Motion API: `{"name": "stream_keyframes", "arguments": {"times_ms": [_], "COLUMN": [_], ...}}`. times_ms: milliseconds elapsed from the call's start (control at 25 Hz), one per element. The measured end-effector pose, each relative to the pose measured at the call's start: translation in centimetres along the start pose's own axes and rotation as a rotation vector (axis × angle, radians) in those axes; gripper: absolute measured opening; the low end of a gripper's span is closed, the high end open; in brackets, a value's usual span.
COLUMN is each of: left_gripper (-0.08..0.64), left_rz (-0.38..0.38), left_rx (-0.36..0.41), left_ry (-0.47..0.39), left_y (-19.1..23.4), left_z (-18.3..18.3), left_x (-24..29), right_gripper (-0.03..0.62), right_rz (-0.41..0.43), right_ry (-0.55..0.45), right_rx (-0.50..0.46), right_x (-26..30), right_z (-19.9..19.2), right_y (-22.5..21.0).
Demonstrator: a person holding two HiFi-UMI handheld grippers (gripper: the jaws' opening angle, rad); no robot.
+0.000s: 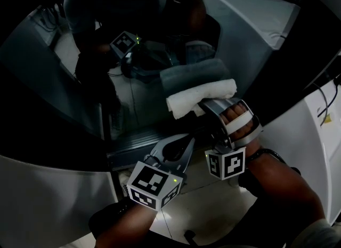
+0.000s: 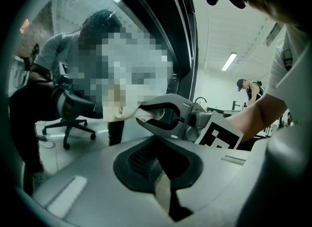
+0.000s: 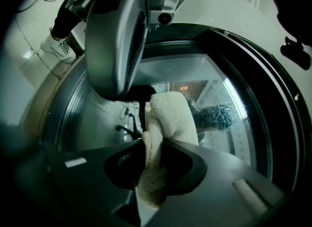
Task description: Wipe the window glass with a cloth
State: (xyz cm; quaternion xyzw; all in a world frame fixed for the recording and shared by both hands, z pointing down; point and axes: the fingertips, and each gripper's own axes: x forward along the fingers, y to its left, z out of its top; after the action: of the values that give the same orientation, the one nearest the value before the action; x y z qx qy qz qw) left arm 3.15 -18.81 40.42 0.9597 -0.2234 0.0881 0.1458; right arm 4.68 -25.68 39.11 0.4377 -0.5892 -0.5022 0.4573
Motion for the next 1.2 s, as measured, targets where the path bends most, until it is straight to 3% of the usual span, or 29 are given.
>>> {"name": "stream_keyframes", "arguments": {"times_ms": [600, 1200], "left_gripper": [0.017, 0.017], "left_rz": [-0.004, -0.007], "left_rx": [-0.016, -0.018], "left_ry": [0.002, 0.005], "left_y": [0.0, 0.0], "left_z": [0.5, 0.5], "left_x": [-0.1, -0.1], "right_gripper": [0.08, 0.083], "right_rz": [0.088, 0.13], "right_ry": [0.015, 0.019], "right_rx": [-0.016, 0.028], "right_x": [0.2, 0.4], "right_z": [-0.6, -0.8], "right_y": [3.4, 5.3]}}
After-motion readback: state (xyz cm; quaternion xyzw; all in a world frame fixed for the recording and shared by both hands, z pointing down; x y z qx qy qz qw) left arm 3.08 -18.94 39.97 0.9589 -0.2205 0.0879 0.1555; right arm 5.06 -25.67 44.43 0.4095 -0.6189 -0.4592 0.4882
